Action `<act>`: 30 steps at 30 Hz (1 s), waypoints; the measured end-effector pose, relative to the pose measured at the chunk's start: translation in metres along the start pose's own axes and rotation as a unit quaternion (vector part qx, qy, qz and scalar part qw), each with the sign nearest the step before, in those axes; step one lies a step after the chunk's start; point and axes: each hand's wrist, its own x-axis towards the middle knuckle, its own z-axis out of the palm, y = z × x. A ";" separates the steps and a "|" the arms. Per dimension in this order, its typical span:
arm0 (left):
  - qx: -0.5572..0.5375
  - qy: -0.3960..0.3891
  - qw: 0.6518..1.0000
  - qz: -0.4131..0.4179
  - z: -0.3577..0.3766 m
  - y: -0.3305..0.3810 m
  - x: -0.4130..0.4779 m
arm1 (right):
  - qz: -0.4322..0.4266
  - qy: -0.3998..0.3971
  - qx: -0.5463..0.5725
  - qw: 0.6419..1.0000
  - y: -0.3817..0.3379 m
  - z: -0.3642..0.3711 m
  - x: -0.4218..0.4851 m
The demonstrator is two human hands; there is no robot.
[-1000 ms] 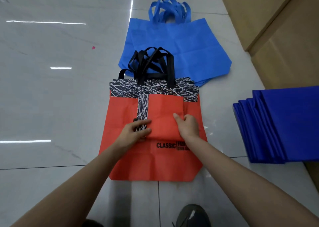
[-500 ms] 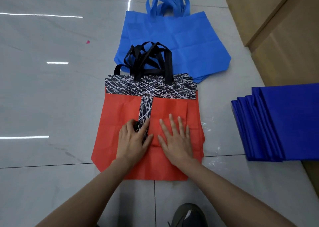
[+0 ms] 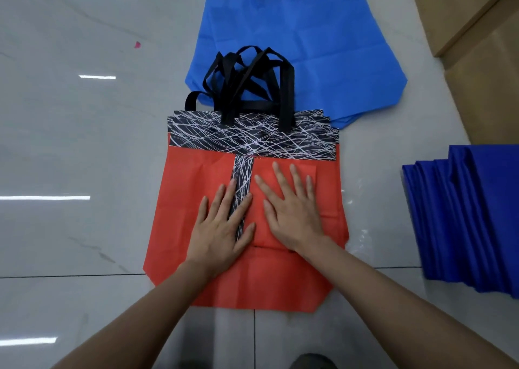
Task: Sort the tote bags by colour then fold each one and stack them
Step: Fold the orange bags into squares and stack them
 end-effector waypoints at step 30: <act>-0.217 0.054 0.974 0.047 -0.075 0.052 0.034 | 0.227 0.011 0.472 0.852 0.032 -0.072 -0.070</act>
